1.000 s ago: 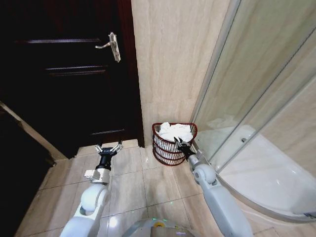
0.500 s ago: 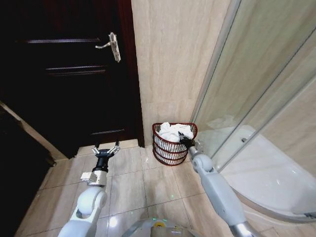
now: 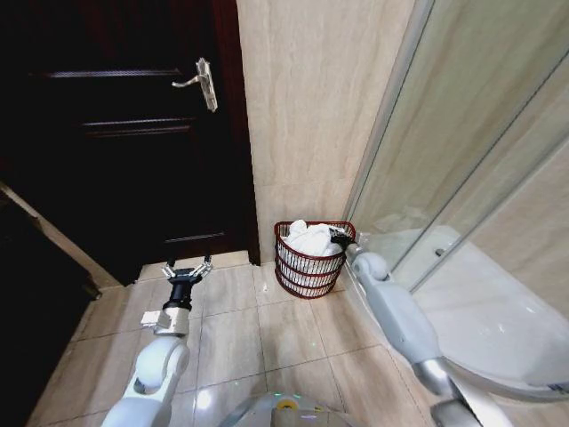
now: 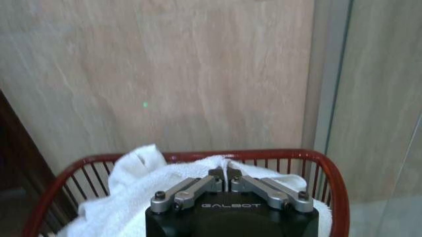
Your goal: Discard the used towel into the hamper.
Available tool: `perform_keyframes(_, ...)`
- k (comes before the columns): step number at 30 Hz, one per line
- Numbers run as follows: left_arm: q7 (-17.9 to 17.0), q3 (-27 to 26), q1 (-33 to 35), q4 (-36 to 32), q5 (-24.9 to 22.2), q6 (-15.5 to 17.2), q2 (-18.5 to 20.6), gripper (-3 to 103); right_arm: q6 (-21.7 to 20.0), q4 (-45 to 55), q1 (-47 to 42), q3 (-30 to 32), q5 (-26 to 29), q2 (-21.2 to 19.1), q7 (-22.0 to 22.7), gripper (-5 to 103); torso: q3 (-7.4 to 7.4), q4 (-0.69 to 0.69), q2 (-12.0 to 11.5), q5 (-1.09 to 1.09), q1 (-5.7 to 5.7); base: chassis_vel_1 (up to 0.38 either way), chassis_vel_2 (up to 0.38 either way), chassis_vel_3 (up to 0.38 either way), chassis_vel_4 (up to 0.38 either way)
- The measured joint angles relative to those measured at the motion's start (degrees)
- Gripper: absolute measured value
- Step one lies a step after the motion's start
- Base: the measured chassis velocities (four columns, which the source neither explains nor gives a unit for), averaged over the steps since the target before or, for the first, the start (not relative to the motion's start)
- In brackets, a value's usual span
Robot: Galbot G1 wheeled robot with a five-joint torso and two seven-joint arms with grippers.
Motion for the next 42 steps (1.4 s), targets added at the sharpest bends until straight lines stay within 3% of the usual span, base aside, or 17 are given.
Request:
perform_keyframes(7,0.0,0.3,-0.5,0.0,0.1,0.0,-0.1,100,-7.1,-2.6,3.0,-2.1,-0.5,-0.7,-2.2,2,0.00,-0.01,0.0,0.00,0.00,0.000,0.000,0.000,0.000)
perform_keyframes(11,-0.1,0.1,-0.6,-0.5,0.1,0.3,-0.4,100,-11.3,-7.2,6.8,-3.9,-1.8,-1.1,-6.1,2,-0.01,-0.01,0.0,0.00,0.00,0.000,0.000,0.000,0.000)
perform_keyframes(19,-0.2,-1.5,0.1,-1.2,-0.1,0.3,-0.8,100,-14.9,-16.1,13.1,-4.2,-5.9,0.9,-13.1,2,-0.01,-0.01,0.0,0.00,0.00,0.000,0.000,0.000,0.000)
perform_keyframes(28,-0.1,-2.2,0.8,-0.7,-0.2,-0.3,-1.1,100,-14.3,-25.9,16.1,-3.6,-15.9,5.4,-18.8,2,-0.01,-0.02,0.0,-0.02,0.00,0.000,0.000,0.000,0.000)
perform_keyframes(33,-0.1,-2.7,1.0,-0.7,-0.4,-0.5,-0.9,100,-13.2,-29.2,16.3,-3.0,-18.5,7.4,-19.4,2,-0.01,-0.02,0.0,-0.03,0.00,0.000,0.000,0.000,0.000)
perform_keyframes(41,0.0,-2.8,0.9,-0.7,-0.5,-0.6,-0.8,100,-11.5,-30.2,15.7,-3.1,-19.9,7.2,-19.2,0,-0.01,-0.01,0.0,-0.02,0.00,0.000,0.000,0.000,0.000)
perform_keyframes(42,0.0,-2.7,0.8,-0.7,-0.5,-0.6,-0.8,100,-11.2,-28.9,15.2,-3.0,-19.6,6.8,-18.5,5,0.00,0.00,0.0,-0.01,0.00,0.000,0.000,0.000,0.000)
